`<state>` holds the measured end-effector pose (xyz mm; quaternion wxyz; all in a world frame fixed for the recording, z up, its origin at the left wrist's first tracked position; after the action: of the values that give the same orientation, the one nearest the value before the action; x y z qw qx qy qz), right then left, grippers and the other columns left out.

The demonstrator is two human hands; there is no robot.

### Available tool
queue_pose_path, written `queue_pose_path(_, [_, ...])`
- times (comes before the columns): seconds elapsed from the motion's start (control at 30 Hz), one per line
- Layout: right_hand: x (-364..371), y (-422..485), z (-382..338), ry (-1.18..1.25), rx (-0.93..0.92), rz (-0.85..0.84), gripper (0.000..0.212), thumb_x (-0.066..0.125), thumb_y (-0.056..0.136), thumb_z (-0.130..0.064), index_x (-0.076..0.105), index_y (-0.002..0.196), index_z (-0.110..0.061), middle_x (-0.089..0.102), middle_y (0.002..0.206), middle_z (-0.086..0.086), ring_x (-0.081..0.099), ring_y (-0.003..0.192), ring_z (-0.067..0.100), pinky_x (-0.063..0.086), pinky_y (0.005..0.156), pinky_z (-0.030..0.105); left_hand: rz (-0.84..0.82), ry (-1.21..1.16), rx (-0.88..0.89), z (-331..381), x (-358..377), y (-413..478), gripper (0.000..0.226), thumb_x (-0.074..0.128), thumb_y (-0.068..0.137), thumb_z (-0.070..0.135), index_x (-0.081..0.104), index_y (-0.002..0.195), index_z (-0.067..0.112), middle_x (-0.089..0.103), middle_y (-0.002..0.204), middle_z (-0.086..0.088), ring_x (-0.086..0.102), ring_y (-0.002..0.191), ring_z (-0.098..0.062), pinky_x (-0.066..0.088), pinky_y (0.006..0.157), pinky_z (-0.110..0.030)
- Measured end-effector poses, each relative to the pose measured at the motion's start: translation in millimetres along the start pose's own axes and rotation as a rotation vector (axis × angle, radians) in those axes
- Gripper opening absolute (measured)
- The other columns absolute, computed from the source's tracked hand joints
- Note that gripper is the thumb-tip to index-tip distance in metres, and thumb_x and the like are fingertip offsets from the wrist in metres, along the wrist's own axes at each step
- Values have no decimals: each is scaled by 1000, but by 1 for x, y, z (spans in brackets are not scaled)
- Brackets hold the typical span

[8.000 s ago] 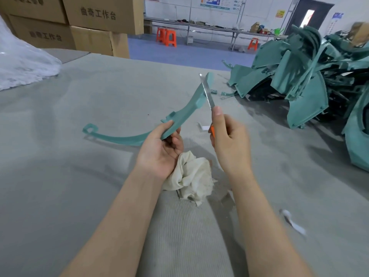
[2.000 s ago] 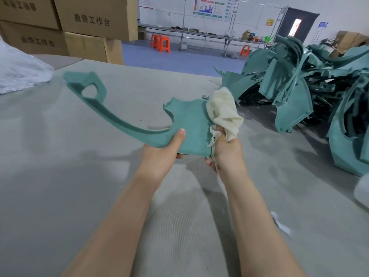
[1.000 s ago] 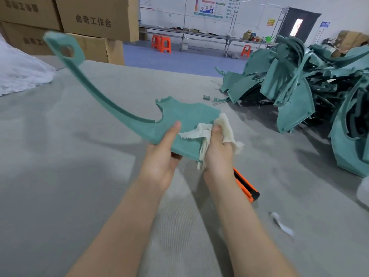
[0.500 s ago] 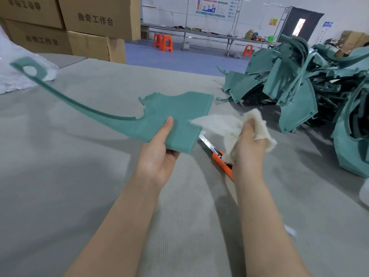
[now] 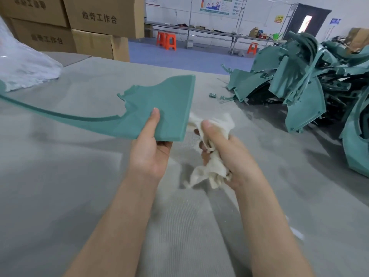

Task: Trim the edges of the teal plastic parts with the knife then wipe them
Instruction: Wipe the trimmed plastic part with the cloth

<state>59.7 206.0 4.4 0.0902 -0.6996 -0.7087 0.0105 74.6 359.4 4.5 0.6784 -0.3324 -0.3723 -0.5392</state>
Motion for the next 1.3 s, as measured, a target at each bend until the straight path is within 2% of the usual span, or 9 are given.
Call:
queue_pose_path(0.1, [27,-2,1,335,38,-191,35,72,70,-32,61,94,-8,57,65,3,49,49,10,46,46,21,-2,11,35,2,1,0,38,57,93,15,55,131,11,68,119,-4,70,90,-13,57,69,-26])
queue_pose_path(0.23, [33,2,8,568,111,-169,52,63,75,-54,65,98,-8,62,74,4,52,53,9,48,52,21,25,0,31,1,0,0,37,59,92,15,57,128,10,69,116,-5,71,90,-14,57,66,-25])
queue_pose_path(0.37, [30,0,1,463,11,-169,37,75,72,-22,60,101,-5,59,72,6,53,57,12,50,55,24,34,-10,25,1,-3,-2,37,62,91,17,58,127,10,71,112,-5,71,92,-16,57,68,-27])
queue_pose_path(0.43, [32,-2,-3,372,-66,-178,11,67,82,-1,62,91,-4,61,66,4,56,55,11,51,51,22,29,12,37,2,-3,-2,39,62,91,18,56,129,10,70,115,-5,71,92,-15,57,69,-27])
queue_pose_path(0.5, [33,-3,-6,318,-134,-159,14,62,86,6,64,84,-8,64,63,2,61,55,9,52,53,22,21,27,49,3,-2,-1,40,60,92,18,55,131,10,68,118,-5,71,91,-15,57,69,-26])
queue_pose_path(0.7, [30,-1,-6,194,-204,-66,33,62,87,6,57,119,4,64,75,3,60,64,11,52,60,24,28,64,67,2,-4,0,38,58,94,17,55,131,11,67,120,-5,70,93,-15,57,71,-28])
queue_pose_path(0.97, [14,3,-7,162,-202,53,16,64,84,7,60,81,-8,57,55,-4,55,53,8,47,51,23,70,-7,55,2,-10,3,38,62,90,14,57,128,11,69,116,-3,70,96,-14,57,70,-25])
queue_pose_path(1.17, [-14,7,-10,-129,-245,271,19,63,90,-25,60,103,-11,64,71,-11,62,70,10,50,62,25,80,-27,49,1,-11,5,37,62,90,12,58,127,12,69,118,-3,70,95,-12,57,68,-25])
queue_pose_path(1.3, [-20,4,-16,-190,-288,329,50,30,97,-60,58,117,-23,63,83,-15,60,83,0,44,69,18,62,-21,52,2,-9,4,36,61,91,12,58,127,13,69,117,-2,70,94,-12,57,68,-24])
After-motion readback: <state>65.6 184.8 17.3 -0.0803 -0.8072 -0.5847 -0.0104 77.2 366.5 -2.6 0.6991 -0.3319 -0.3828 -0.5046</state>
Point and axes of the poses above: each hand's wrist, its own y-axis towards the middle knuckle, its own x-axis out of the palm, z = x × y, the point moved 8 cm from there along y, towards the middle knuckle
